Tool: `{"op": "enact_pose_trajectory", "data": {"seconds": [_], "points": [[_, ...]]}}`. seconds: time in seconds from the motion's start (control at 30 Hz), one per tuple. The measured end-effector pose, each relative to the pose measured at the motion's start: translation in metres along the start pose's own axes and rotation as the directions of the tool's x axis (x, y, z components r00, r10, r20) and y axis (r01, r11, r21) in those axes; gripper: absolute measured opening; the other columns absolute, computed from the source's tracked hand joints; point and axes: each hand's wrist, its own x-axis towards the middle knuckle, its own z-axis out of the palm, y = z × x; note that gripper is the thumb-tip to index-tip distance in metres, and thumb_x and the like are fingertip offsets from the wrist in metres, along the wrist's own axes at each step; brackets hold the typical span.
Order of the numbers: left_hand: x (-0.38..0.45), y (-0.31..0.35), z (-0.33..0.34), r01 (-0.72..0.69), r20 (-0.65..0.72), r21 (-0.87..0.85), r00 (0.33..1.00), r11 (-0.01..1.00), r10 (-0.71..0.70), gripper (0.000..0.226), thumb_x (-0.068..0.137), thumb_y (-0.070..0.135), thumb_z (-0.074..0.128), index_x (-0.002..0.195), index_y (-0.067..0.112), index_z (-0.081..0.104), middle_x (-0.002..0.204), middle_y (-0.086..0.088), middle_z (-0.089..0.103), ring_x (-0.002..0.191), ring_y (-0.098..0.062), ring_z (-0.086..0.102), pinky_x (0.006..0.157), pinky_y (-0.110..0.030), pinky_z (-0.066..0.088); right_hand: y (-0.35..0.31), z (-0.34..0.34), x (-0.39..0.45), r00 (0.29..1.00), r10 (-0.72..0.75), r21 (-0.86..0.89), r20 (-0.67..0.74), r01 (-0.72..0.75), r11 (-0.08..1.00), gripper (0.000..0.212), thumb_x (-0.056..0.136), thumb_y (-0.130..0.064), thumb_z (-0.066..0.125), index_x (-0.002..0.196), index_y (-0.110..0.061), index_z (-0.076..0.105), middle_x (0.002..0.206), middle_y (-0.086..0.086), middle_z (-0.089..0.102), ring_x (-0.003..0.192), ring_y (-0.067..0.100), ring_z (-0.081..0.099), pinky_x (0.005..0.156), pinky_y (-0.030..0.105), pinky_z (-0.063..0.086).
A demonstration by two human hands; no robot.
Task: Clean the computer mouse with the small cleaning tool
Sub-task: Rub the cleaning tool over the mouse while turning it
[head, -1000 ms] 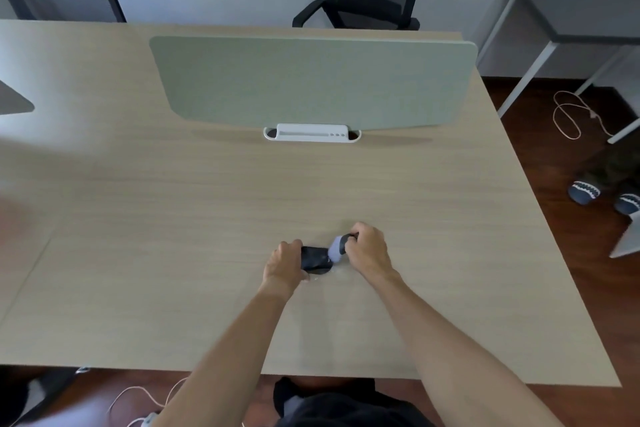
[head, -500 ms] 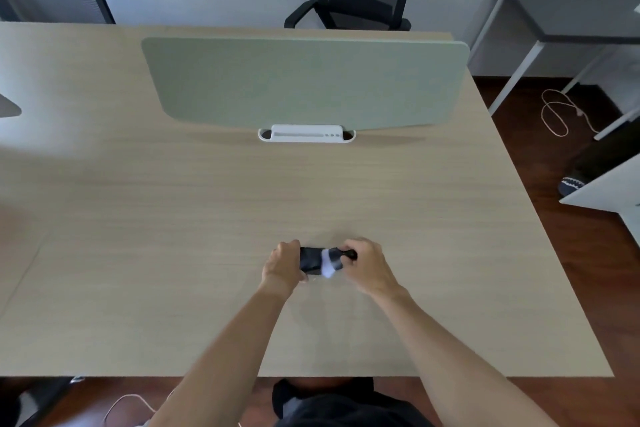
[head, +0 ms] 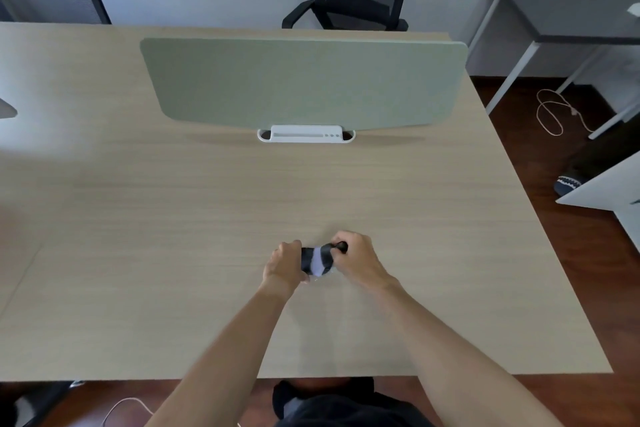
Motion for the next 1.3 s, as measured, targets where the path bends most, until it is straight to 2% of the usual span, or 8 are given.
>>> {"op": "enact_pose_trajectory", "data": {"seconds": [0.1, 0.3, 0.4, 0.53, 0.77, 1.03, 1.17, 1.3], "points": [[0.001, -0.002, -0.004, -0.013, 0.007, -0.053, 1.0, 0.999, 0.013, 0.055, 0.063, 0.017, 0.085, 0.109, 0.008, 0.056, 0.104, -0.012, 0.062, 0.095, -0.032, 0.062, 0.066, -0.035, 0.049, 0.0, 0.01, 0.004, 0.996, 0.059, -0.009, 0.062, -0.059, 0.998, 0.015, 0.079, -0.005, 0.049, 0.079, -0.005, 0.063, 0.076, 0.015, 0.064, 0.066, 0.021, 0.053, 0.058, 0.032, 0.045], [0.004, -0.012, -0.004, -0.014, 0.024, -0.157, 1.0, 0.988, 0.018, 0.063, 0.059, 0.017, 0.088, 0.113, 0.01, 0.057, 0.108, -0.01, 0.059, 0.093, -0.03, 0.062, 0.069, -0.036, 0.054, -0.002, 0.008, 0.006, 0.965, 0.167, -0.053, -0.205, -0.181, 0.982, 0.015, 0.085, -0.007, 0.047, 0.086, -0.002, 0.06, 0.088, 0.011, 0.063, 0.08, 0.028, 0.06, 0.062, 0.032, 0.045], [0.008, -0.016, -0.003, -0.015, 0.034, -0.24, 0.999, 0.971, 0.024, 0.059, 0.057, 0.016, 0.089, 0.107, 0.01, 0.057, 0.106, -0.009, 0.06, 0.087, -0.027, 0.06, 0.067, -0.034, 0.052, -0.018, 0.017, 0.009, 0.992, 0.112, 0.057, -0.052, -0.109, 0.992, 0.014, 0.083, -0.007, 0.054, 0.086, -0.005, 0.067, 0.088, 0.011, 0.069, 0.084, 0.026, 0.063, 0.068, 0.029, 0.05], [0.011, -0.021, -0.002, -0.032, 0.028, -0.3, 0.999, 0.953, 0.042, 0.059, 0.056, 0.017, 0.091, 0.103, 0.009, 0.057, 0.097, -0.003, 0.057, 0.083, -0.022, 0.055, 0.063, -0.029, 0.043, -0.023, 0.029, 0.018, 0.984, 0.129, 0.013, 0.122, -0.132, 0.991, 0.016, 0.085, -0.01, 0.057, 0.092, -0.008, 0.07, 0.096, 0.012, 0.071, 0.086, 0.024, 0.063, 0.066, 0.023, 0.045], [0.015, -0.031, 0.004, -0.072, -0.002, -0.369, 0.997, 0.926, 0.077, 0.067, 0.049, 0.014, 0.094, 0.107, 0.009, 0.061, 0.094, -0.005, 0.063, 0.08, -0.023, 0.059, 0.066, -0.027, 0.048, -0.018, 0.01, 0.031, 0.981, 0.151, -0.205, -0.125, -0.174, 0.963, 0.014, 0.079, -0.006, 0.048, 0.079, -0.003, 0.062, 0.082, 0.014, 0.066, 0.077, 0.033, 0.06, 0.068, 0.038, 0.052], [0.02, -0.035, 0.001, -0.051, 0.038, -0.38, 0.997, 0.924, 0.071, 0.059, 0.049, 0.019, 0.094, 0.096, 0.011, 0.059, 0.091, 0.0, 0.057, 0.084, -0.022, 0.057, 0.069, -0.031, 0.05, -0.041, 0.038, 0.021, 0.979, 0.152, -0.062, 0.138, -0.145, 0.988, 0.017, 0.079, -0.007, 0.056, 0.085, -0.008, 0.072, 0.09, 0.012, 0.072, 0.088, 0.028, 0.066, 0.067, 0.027, 0.048], [0.025, -0.042, 0.005, -0.075, 0.019, -0.431, 0.996, 0.899, 0.092, 0.066, 0.045, 0.017, 0.095, 0.104, 0.012, 0.064, 0.093, -0.003, 0.063, 0.084, -0.022, 0.061, 0.067, -0.027, 0.049, -0.026, 0.017, 0.02, 0.98, 0.18, -0.114, 0.08, -0.17, 0.979, 0.026, 0.077, -0.003, 0.056, 0.09, -0.011, 0.076, 0.093, 0.01, 0.073, 0.086, 0.024, 0.066, 0.067, 0.023, 0.048], [0.021, -0.042, 0.008, -0.052, 0.026, -0.457, 0.997, 0.888, 0.071, 0.065, 0.045, 0.016, 0.094, 0.102, 0.014, 0.063, 0.092, -0.002, 0.064, 0.082, -0.02, 0.061, 0.067, -0.024, 0.047, -0.029, 0.006, 0.025, 0.981, 0.186, -0.206, -0.046, -0.191, 0.96, 0.026, 0.066, -0.004, 0.048, 0.078, -0.009, 0.07, 0.084, 0.01, 0.07, 0.082, 0.031, 0.065, 0.07, 0.036, 0.057]]}}
